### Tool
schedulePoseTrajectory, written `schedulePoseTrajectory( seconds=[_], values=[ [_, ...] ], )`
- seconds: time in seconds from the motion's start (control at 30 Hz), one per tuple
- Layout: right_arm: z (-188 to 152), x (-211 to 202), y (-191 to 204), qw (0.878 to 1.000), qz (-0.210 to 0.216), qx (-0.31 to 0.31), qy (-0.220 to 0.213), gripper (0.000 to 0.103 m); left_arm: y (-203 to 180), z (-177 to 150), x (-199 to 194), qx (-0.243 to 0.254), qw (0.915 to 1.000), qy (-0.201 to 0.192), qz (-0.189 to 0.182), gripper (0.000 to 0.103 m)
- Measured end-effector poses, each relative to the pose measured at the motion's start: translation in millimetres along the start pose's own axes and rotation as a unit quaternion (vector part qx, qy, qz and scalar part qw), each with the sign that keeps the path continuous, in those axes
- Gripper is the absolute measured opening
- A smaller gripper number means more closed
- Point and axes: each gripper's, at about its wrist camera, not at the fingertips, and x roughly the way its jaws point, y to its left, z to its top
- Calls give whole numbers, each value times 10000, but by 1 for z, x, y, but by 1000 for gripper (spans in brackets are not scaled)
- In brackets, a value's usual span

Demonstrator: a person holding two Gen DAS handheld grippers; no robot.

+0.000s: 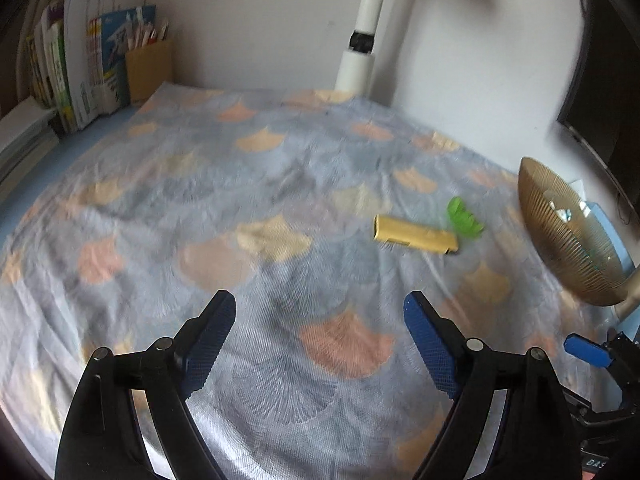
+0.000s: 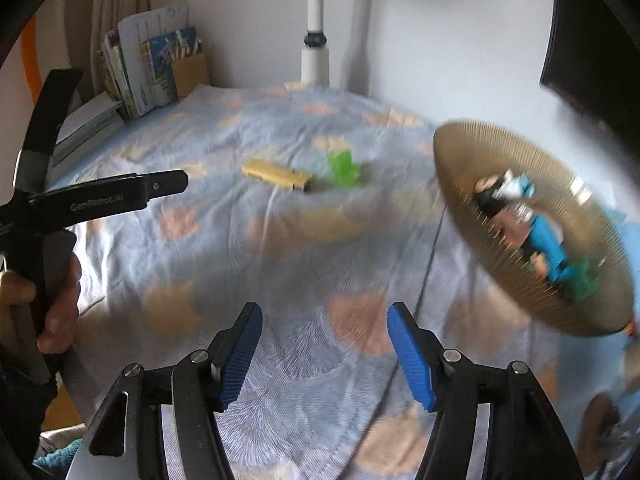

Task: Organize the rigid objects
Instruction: 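Move both open tools back over the yellow stick and green toy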

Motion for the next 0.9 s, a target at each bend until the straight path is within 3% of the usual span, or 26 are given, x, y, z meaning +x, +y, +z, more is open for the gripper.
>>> schedulePoseTrajectory(
  seconds=[0.2, 0.47, 0.7, 0.8, 0.9],
  values=[
    [-9, 16, -14, 9994, 53, 314, 115, 63, -2, -4, -5, -19, 9999, -100, 122, 85],
    [-12, 12, 0, 9998, -198, -25, -20, 67, -24, -7, -5, 586, 9974, -174, 376, 85],
    [-12, 13, -2, 9998, -186, 66, -11, 71, -34, -9, -3, 860, 9947, -113, 555, 85],
    [-12, 12, -2, 9998, -213, 11, -24, 71, -35, -8, 0, 880, 9943, 35, 603, 85],
    [-12, 12, -3, 9999, -165, -3, 39, 71, -38, 3, 6, 894, 9948, 424, 225, 85]
  ],
)
